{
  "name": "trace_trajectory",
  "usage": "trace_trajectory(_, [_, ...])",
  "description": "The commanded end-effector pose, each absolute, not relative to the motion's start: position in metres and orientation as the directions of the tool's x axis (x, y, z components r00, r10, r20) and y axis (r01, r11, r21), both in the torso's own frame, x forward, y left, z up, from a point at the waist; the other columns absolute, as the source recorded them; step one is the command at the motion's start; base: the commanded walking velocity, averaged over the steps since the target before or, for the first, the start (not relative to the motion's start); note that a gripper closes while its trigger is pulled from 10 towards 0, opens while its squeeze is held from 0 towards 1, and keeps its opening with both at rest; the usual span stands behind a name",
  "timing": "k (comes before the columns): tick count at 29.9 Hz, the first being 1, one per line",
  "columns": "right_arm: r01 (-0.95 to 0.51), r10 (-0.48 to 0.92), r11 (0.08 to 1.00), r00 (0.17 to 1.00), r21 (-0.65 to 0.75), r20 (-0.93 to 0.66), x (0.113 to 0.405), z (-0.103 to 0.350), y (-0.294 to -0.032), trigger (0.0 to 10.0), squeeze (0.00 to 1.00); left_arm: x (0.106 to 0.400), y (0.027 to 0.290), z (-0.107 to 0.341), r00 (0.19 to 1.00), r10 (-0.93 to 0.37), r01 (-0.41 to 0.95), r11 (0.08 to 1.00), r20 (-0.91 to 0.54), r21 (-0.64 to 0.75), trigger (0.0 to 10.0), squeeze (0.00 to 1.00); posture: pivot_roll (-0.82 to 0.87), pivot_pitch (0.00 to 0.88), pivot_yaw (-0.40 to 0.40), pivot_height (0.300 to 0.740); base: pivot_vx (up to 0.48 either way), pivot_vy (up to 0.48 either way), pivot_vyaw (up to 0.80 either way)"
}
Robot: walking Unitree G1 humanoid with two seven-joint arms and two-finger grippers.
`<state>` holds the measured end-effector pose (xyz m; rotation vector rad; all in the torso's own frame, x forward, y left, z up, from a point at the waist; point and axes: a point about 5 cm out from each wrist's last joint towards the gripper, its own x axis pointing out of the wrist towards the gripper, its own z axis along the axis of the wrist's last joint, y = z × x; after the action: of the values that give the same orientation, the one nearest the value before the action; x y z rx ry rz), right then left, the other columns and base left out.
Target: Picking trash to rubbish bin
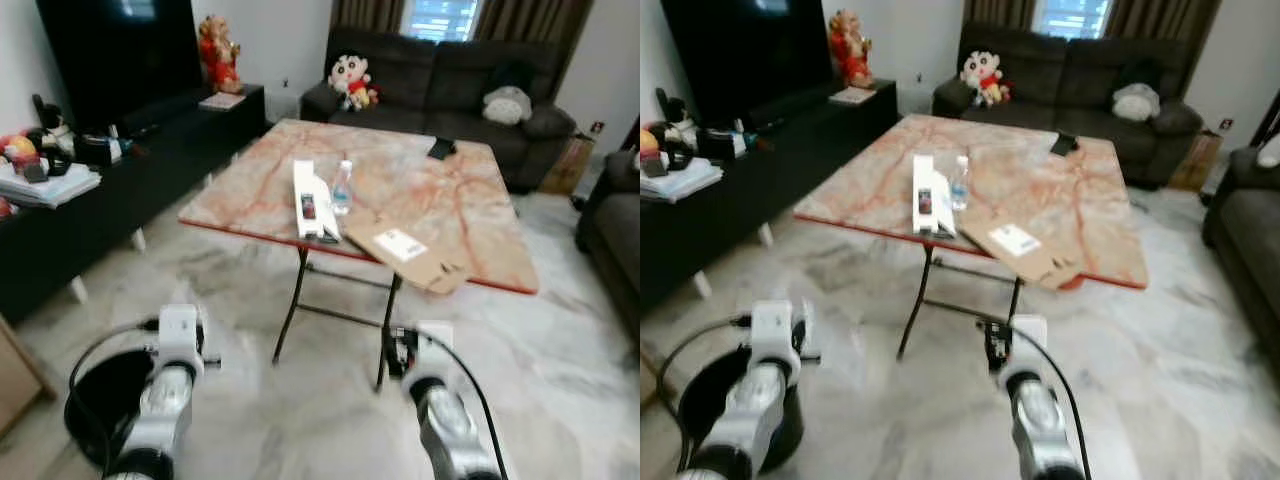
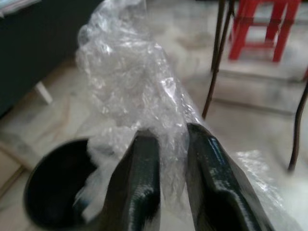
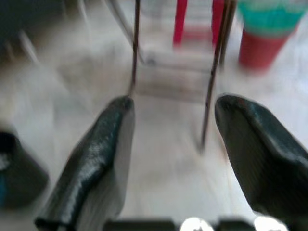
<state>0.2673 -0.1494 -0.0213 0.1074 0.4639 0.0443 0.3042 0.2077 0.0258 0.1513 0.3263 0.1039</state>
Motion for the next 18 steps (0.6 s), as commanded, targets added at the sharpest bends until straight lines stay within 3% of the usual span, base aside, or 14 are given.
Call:
trace_trajectory(1, [-0.026, 0.078, 0.995, 0.82, 0.099, -0.568, 0.248, -0.042, -0.151, 10.0, 0.0, 0.274, 0.214, -0.01, 0.874, 0.126, -0.026, 0.976, -0.469, 0.215, 10.0, 0.0, 0.14, 0.0, -0.07, 0.74, 0.0, 0.0, 0.0])
trace_trajectory(9, [-0.019, 0.07, 0.997, 0.695, 0.079, -0.715, 0.208, -0.071, -0.155, 10.0, 0.0, 0.236, 0.225, -0.041, 0.776, 0.171, -0.028, 0.971, -0.607, 0.238, 10.0, 0.0, 0.15, 0.001, -0.072, 0.74, 0.0, 0.0, 0.0])
trace_trajectory(18, [-0.021, 0.073, 0.997, 0.665, 0.079, -0.744, 0.198, -0.077, -0.153, 10.0, 0.0, 0.217, 0.228, -0.055, 0.72, 0.19, -0.04, 0.972, -0.667, 0.233, 10.0, 0.0, 0.15, 0.001, -0.072, 0.74, 0.0, 0.0, 0.08])
